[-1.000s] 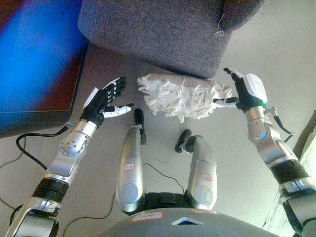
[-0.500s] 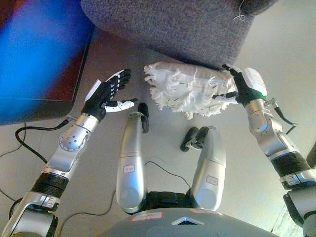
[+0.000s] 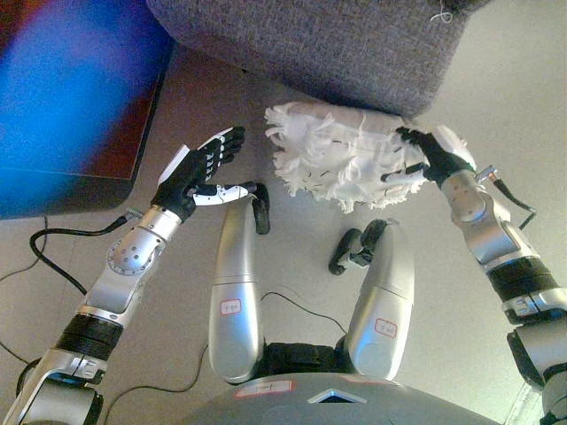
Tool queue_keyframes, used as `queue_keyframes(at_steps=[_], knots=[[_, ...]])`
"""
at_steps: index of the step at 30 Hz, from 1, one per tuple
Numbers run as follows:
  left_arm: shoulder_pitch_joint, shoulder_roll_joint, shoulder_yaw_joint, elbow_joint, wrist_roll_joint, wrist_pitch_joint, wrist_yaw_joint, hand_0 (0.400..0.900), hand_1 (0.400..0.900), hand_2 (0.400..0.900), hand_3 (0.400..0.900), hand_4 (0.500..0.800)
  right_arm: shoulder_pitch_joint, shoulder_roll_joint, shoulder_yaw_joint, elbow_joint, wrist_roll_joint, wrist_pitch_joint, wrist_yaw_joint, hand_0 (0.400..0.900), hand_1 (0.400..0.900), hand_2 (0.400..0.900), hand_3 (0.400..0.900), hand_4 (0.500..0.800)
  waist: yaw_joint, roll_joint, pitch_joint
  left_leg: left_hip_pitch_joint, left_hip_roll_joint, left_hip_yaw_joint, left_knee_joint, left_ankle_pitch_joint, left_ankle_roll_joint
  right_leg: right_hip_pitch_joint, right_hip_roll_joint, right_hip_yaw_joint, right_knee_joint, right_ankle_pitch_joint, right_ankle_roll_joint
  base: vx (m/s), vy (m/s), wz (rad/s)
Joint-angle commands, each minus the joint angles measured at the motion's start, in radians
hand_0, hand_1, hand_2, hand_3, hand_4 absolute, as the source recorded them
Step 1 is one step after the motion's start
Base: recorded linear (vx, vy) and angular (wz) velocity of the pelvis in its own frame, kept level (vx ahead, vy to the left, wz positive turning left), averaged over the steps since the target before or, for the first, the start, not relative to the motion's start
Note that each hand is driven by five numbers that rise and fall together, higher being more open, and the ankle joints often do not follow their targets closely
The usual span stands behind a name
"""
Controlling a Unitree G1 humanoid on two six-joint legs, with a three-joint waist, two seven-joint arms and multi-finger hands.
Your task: Pick up the pillow and put it on the sofa.
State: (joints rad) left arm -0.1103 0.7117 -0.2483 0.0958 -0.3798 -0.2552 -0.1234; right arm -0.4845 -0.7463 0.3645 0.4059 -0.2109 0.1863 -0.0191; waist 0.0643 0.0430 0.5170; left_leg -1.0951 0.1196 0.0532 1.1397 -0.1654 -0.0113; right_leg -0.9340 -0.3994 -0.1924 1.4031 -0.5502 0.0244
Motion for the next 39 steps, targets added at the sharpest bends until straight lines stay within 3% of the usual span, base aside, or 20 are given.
queue_keyframes(at_steps=[1,8,16,17,18,23,29,39], knots=[[-0.011,-0.002,0.003,-0.117,-0.040,-0.084,0.017,0.900,0.900,0.900,0.900,0.800,-0.087,-0.078,0.009,0.051,-0.077,-0.012,-0.094,0.900,0.900,0.900,0.900,0.800,0.025,0.043,-0.041,0.066,0.011,0.030,0.220,-0.266,0.019,-0.095,0.027,0.023,0.051,0.096,0.006,-0.03,0.069,0.04],[-0.075,-0.007,-0.050,-0.099,-0.057,-0.093,0.046,0.900,0.900,0.900,0.900,0.800,-0.223,-0.064,0.095,0.221,-0.096,0.005,-0.160,0.900,0.900,0.900,0.900,0.800,0.040,0.064,-0.036,0.001,0.003,0.038,0.300,-0.301,0.021,-0.159,0.004,0.042,0.141,0.063,0.004,-0.02,0.051,0.08],[-0.101,-0.002,-0.062,-0.101,-0.083,-0.101,0.024,0.900,0.900,0.900,0.900,0.800,-0.326,-0.065,0.153,0.318,-0.079,0.062,-0.112,0.900,0.900,0.900,0.900,0.800,0.057,0.084,-0.018,-0.042,-0.006,0.039,0.324,-0.299,0.007,-0.201,-0.017,0.051,0.160,0.068,0.006,-0.01,0.004,0.13],[-0.100,0.000,-0.059,-0.105,-0.085,-0.101,0.016,0.900,0.900,0.900,0.900,0.800,-0.339,-0.064,0.158,0.323,-0.067,0.073,-0.084,0.545,0.545,0.545,0.545,0.587,0.060,0.085,-0.016,-0.042,-0.007,0.038,0.324,-0.298,0.005,-0.200,-0.019,0.050,0.160,0.068,0.006,0.01,-0.009,0.10],[-0.101,-0.001,-0.060,-0.107,-0.086,-0.100,0.014,0.900,0.900,0.900,0.900,0.800,-0.349,-0.062,0.165,0.326,-0.076,0.087,-0.074,0.400,0.400,0.400,0.400,0.500,0.062,0.086,-0.014,-0.044,-0.007,0.038,0.327,-0.298,0.004,-0.201,-0.020,0.050,0.162,0.068,0.006,0.01,-0.010,0.09],[-0.086,0.008,-0.047,-0.131,-0.093,-0.083,-0.011,0.900,0.900,0.900,0.900,0.800,-0.368,-0.068,0.182,0.335,-0.052,0.103,-0.071,0.400,0.400,0.400,0.400,0.500,0.071,0.087,-0.007,-0.035,-0.010,0.033,0.330,-0.291,0.003,-0.192,-0.024,0.049,0.160,0.074,0.005,0.03,-0.021,0.06],[-0.041,0.010,-0.021,-0.157,-0.096,-0.066,-0.026,0.900,0.900,0.900,0.900,0.800,-0.328,-0.064,0.138,0.301,-0.048,0.097,-0.149,0.400,0.400,0.400,0.400,0.500,0.071,0.086,0.001,0.002,-0.002,0.027,0.309,-0.277,0.007,-0.152,-0.023,0.042,0.124,0.095,0.011,0.02,-0.028,0.01],[0.020,0.008,0.004,-0.167,-0.091,-0.063,-0.055,0.900,0.900,0.900,0.900,0.800,-0.246,-0.032,0.098,0.246,-0.061,0.074,-0.201,0.400,0.400,0.400,0.400,0.500,0.060,0.082,0.003,0.069,0.027,0.017,0.285,-0.259,0.019,-0.087,-0.017,0.047,0.090,0.117,0.012,0.03,-0.027,-0.03]])
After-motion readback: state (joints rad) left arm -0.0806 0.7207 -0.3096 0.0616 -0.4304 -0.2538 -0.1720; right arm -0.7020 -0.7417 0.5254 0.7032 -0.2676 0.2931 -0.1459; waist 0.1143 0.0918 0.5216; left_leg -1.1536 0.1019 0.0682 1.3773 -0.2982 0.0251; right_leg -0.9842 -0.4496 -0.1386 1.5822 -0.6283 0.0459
